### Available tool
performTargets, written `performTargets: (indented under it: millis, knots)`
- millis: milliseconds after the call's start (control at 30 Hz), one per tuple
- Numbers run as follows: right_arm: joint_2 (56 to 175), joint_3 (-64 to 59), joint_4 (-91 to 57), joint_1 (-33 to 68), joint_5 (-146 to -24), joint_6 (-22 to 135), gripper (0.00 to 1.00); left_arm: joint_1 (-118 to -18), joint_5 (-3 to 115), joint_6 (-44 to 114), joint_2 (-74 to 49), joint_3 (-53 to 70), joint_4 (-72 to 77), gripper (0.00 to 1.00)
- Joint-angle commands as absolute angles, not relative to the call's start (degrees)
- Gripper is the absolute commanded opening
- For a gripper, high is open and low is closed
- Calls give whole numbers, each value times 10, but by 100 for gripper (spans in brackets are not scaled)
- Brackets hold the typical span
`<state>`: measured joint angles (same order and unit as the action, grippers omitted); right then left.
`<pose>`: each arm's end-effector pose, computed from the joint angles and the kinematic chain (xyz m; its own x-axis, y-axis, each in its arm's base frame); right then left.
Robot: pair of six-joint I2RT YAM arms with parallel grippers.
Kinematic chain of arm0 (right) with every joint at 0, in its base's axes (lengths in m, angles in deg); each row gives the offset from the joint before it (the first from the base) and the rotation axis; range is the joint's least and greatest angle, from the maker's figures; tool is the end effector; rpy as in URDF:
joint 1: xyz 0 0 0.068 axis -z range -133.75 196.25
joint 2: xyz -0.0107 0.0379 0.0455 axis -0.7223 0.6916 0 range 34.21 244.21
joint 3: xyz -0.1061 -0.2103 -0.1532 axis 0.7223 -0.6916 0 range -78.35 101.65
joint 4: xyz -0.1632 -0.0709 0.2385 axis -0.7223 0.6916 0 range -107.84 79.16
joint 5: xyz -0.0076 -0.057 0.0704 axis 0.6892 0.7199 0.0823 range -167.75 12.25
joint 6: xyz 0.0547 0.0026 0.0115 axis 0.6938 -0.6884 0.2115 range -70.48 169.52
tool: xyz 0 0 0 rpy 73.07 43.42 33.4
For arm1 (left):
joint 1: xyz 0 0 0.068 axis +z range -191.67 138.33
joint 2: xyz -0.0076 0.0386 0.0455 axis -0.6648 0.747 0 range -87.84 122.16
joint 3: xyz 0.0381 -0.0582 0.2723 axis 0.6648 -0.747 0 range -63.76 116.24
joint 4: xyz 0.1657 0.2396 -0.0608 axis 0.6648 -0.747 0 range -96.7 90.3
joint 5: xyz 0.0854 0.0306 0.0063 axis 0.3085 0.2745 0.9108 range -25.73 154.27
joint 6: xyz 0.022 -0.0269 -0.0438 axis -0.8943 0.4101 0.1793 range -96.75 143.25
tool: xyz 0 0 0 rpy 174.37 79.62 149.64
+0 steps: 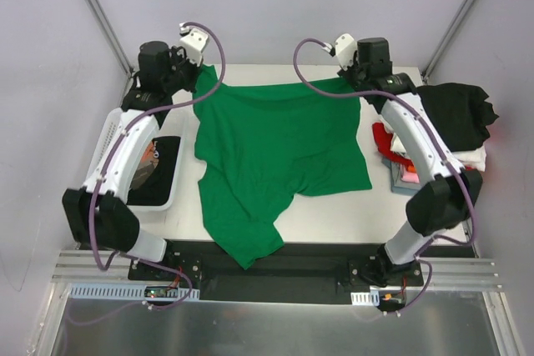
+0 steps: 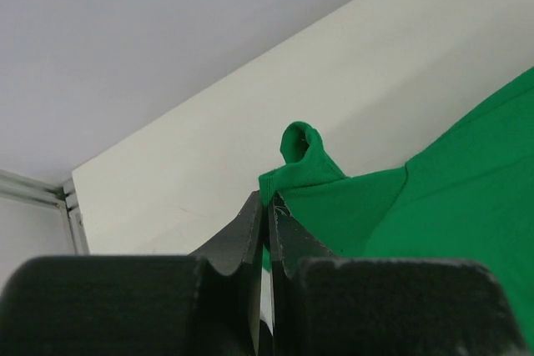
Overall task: Fold and stack the t-shirts
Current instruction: Flatten out the tshirt
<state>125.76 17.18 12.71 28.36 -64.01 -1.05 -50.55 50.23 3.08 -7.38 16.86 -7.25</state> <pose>0.3885 0.1158 0.4155 -0.1960 -0.8516 -0.4861 -0.3898 0.5225 -0.7583 0.3626 -0.0661 0.4286 0.0141 0.3363 -0.9416 0.4076 0.8580 0.3126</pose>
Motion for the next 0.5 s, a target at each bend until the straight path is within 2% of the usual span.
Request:
performTargets:
  millis: [0,467]
  knots:
    - [1320,238,88,291,-619,-21,1,-498,523,18,-16,224,-34,0]
    - [1486,302,43,310,-588,-59,1,-498,594,-13,175,334,-11,0]
